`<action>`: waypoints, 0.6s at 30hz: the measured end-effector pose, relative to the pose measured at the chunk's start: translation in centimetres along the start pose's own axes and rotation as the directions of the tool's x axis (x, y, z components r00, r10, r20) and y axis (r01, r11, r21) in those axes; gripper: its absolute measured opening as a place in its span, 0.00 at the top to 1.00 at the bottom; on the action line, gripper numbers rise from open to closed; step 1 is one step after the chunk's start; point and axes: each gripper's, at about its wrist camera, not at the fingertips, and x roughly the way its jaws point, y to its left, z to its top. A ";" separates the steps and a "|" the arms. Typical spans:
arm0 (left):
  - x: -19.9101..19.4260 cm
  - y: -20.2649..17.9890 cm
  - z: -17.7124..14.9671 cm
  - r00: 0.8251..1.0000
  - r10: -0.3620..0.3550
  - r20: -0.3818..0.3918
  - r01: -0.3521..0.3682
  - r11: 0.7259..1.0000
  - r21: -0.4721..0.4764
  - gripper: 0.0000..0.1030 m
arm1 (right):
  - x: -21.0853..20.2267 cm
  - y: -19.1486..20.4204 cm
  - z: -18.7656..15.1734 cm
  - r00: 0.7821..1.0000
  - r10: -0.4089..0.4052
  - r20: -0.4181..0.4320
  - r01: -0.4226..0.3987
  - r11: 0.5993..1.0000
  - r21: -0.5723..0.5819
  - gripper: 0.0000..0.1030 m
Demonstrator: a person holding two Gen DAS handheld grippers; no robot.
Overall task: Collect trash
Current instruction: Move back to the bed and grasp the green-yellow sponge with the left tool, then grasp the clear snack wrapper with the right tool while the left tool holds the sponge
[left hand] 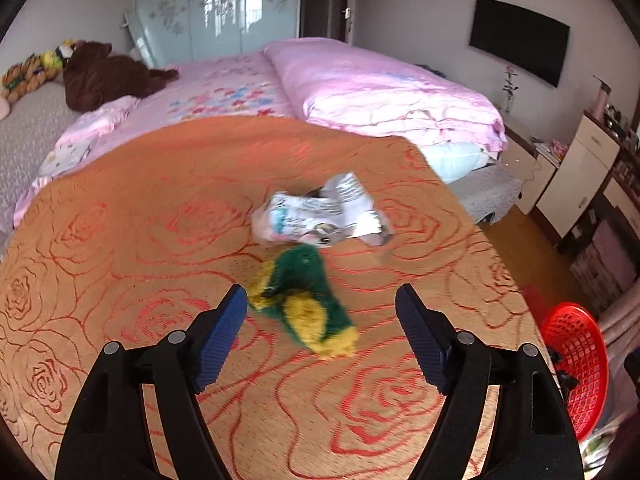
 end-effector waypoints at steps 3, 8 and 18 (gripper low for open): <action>0.6 0.4 0.3 1.000 0.005 -0.007 -0.005 1.000 0.003 0.29 | 0.1 0.1 0.0 1.000 0.000 -0.005 0.000 1.000 -0.001 0.40; 1.8 1.0 0.3 0.999 -0.006 -0.043 0.006 1.000 -0.010 0.53 | 0.3 0.2 -0.1 1.000 0.001 -0.009 -0.001 1.000 -0.003 0.40; 0.2 1.4 -0.7 1.000 -0.009 -0.009 0.009 1.000 0.024 0.64 | 0.3 1.2 -0.1 1.000 0.014 -0.010 -0.014 1.000 -0.026 0.40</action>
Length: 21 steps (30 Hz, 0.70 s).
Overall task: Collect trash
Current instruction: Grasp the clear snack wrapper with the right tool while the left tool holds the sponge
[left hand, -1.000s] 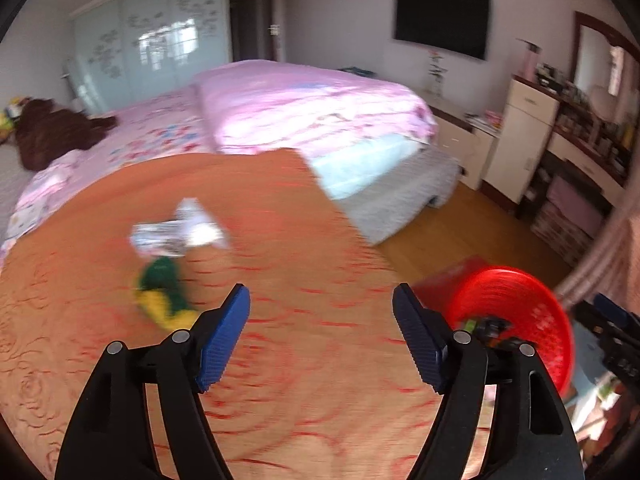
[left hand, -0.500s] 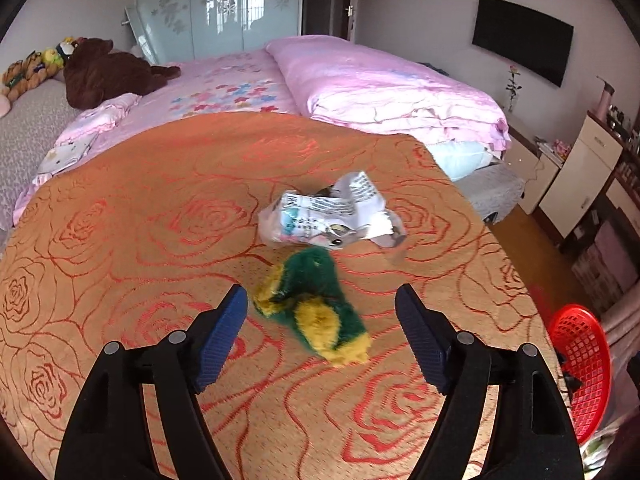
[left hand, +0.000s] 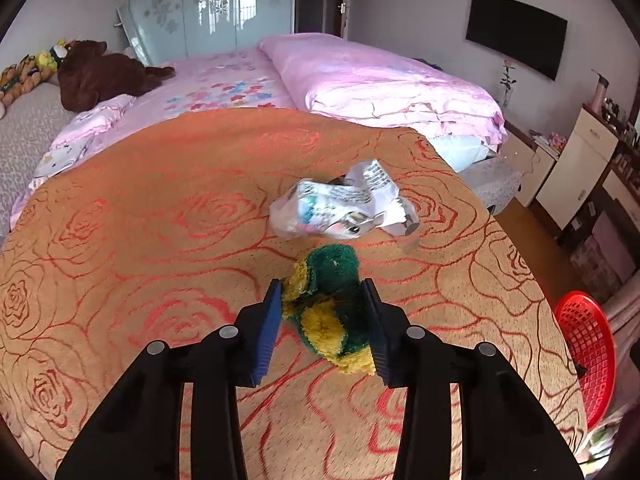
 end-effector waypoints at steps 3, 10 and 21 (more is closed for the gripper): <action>-0.8 0.8 -0.4 1.000 0.024 0.014 -0.024 1.000 -0.002 0.64 | 0.0 0.5 0.1 1.000 0.010 0.003 -0.010 1.000 -0.009 0.40; -2.7 3.9 -1.6 0.996 0.079 0.039 -0.077 0.996 -0.035 0.64 | 0.5 3.4 0.4 0.998 0.056 -0.009 -0.057 0.997 -0.059 0.40; -3.5 8.0 -2.5 0.996 0.082 0.045 -0.075 0.989 -0.131 0.64 | 1.9 12.0 1.6 0.981 0.195 -0.016 -0.195 0.969 -0.153 0.20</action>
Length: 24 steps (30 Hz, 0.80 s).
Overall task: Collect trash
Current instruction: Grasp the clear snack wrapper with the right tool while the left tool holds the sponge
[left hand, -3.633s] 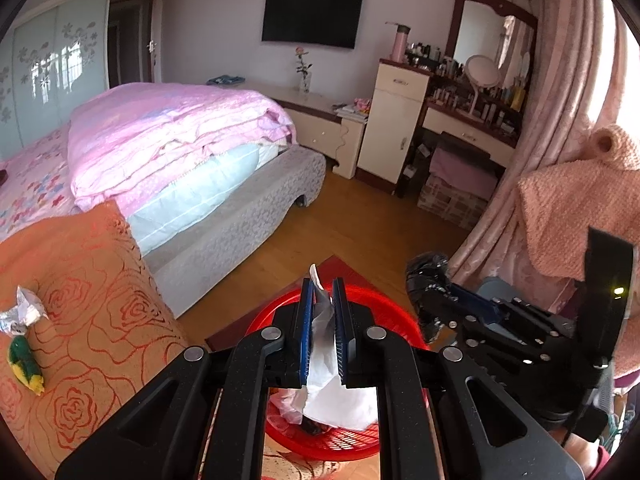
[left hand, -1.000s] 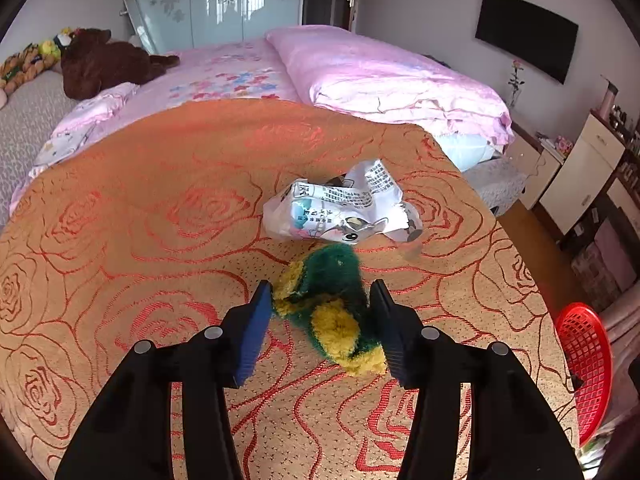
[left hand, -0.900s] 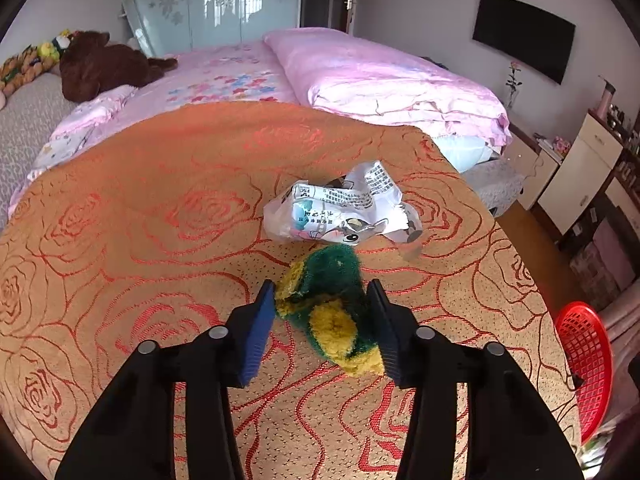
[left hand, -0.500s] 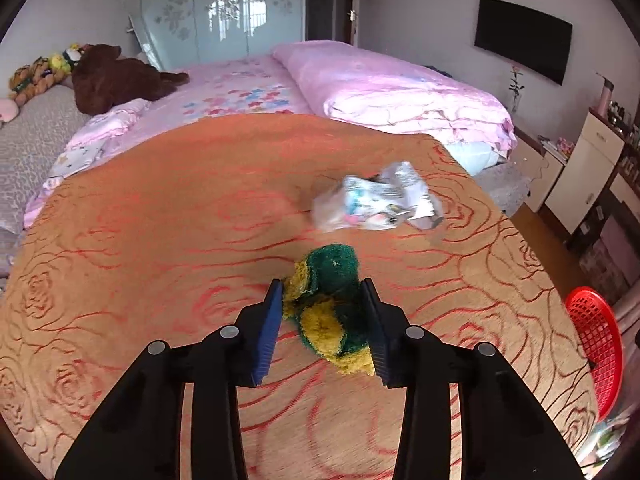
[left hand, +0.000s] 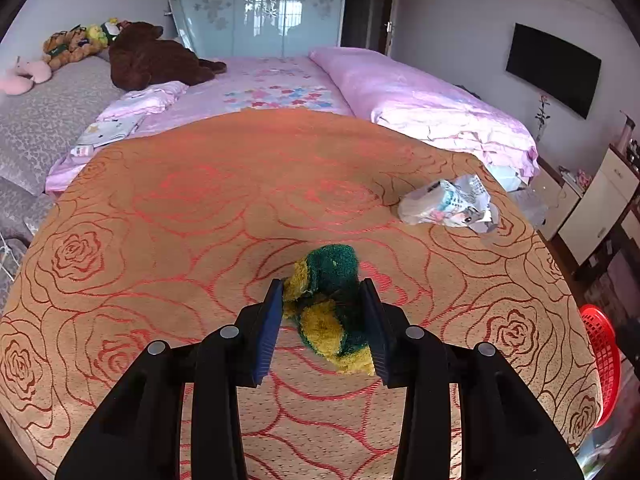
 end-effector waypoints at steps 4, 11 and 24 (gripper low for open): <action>0.3 0.1 -0.1 1.000 -0.003 -0.012 0.003 1.000 -0.011 0.64 | 1.8 3.7 1.7 0.999 0.041 0.001 -0.041 0.998 -0.057 0.18; 0.5 0.6 -0.3 1.000 -0.015 -0.019 0.014 0.999 -0.032 0.64 | 6.0 8.5 4.4 0.994 0.104 -0.045 -0.108 0.989 -0.097 0.17; 0.5 1.0 -0.5 0.999 -0.028 -0.021 0.027 0.999 -0.038 0.64 | 12.2 16.0 8.4 0.988 0.134 -0.079 -0.146 0.972 -0.184 0.12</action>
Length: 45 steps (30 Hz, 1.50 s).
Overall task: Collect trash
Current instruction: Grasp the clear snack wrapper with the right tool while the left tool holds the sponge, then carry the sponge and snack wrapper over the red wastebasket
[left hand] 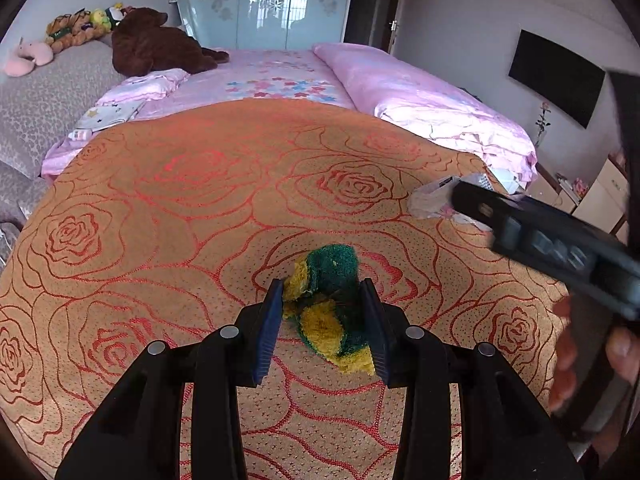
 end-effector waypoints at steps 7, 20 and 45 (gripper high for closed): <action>0.0 0.0 -0.1 1.000 -0.005 -0.001 0.005 1.000 -0.003 0.64 | 3.5 0.7 1.4 0.998 -0.032 -0.055 0.031 1.000 -0.003 0.12; 0.0 -0.4 -0.1 1.000 0.006 0.000 -0.006 1.000 0.008 0.64 | 3.9 0.7 0.9 0.996 -0.035 -0.079 0.032 0.999 -0.033 0.36; -1.6 -2.4 0.4 0.999 -0.012 0.030 0.011 0.999 0.049 0.64 | -5.4 -3.4 -4.6 1.000 -0.003 0.016 0.002 0.998 0.064 0.41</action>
